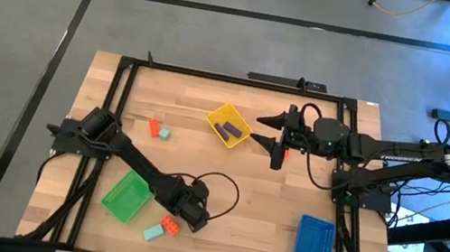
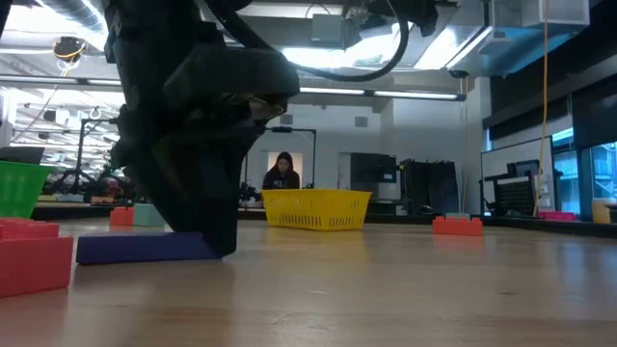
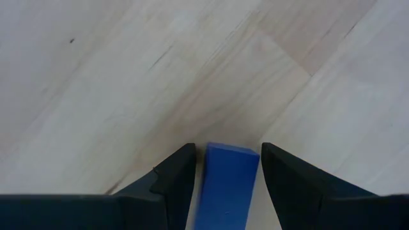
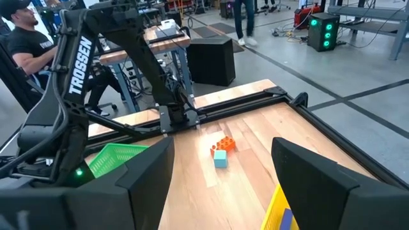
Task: Sort & place blocks by color
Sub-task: Put the violet block into the yellow bin
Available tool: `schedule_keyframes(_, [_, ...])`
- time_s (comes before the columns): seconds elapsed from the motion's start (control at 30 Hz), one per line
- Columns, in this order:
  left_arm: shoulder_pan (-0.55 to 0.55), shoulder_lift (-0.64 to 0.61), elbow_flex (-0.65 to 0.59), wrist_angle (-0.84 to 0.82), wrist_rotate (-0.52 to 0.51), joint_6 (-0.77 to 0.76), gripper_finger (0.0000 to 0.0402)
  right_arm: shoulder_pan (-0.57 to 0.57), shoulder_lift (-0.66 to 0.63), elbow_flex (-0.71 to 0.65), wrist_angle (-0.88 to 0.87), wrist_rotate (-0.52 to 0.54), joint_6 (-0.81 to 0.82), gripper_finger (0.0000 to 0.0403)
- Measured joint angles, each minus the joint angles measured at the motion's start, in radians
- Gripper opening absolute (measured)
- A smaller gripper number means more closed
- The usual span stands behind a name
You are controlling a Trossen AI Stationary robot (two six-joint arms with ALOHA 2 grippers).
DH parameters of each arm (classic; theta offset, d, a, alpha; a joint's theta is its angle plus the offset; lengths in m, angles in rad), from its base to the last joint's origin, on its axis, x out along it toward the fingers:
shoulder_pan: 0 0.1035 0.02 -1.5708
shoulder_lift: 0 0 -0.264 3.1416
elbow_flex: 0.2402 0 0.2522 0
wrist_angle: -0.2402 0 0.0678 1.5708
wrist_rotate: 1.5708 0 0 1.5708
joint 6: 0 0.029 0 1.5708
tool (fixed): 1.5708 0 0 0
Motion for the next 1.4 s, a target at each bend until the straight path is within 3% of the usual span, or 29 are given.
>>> schedule_keyframes(0.17, [0.000,0.001,0.000,-0.008,0.001,0.021,0.0157,0.000,0.000,0.000,0.000,0.000,0.002,0.0265])
schedule_keyframes(0.33, [0.001,-0.003,-0.001,-0.017,0.013,0.094,0.0092,0.000,0.000,0.000,0.000,0.000,0.003,0.0265])
schedule_keyframes(0.63, [0.004,-0.067,-0.008,-0.081,-0.037,0.237,0.0091,0.000,0.000,0.000,-0.001,0.000,0.002,0.0265])
schedule_keyframes(0.8, [0.039,-0.226,-0.020,-0.159,-0.123,0.399,0.0091,0.000,0.000,0.000,-0.003,0.000,0.002,0.0265])
schedule_keyframes(1.0, [0.158,-0.505,-0.073,-0.137,-0.235,0.628,0.0091,0.000,0.000,0.000,-0.006,0.000,0.004,0.0265])
schedule_keyframes(1.1, [0.236,-0.648,-0.112,-0.072,-0.244,0.774,0.0091,0.000,0.000,0.000,-0.006,0.000,0.005,0.0265])
schedule_keyframes(1.2, [0.321,-0.781,-0.168,0.060,-0.199,0.908,0.0091,0.000,0.000,0.000,0.003,0.000,0.005,0.0265])
schedule_keyframes(1.4, [0.511,-0.970,-0.323,0.396,0.034,1.056,0.0091,0.000,0.000,0.000,0.013,0.000,0.000,0.0265])
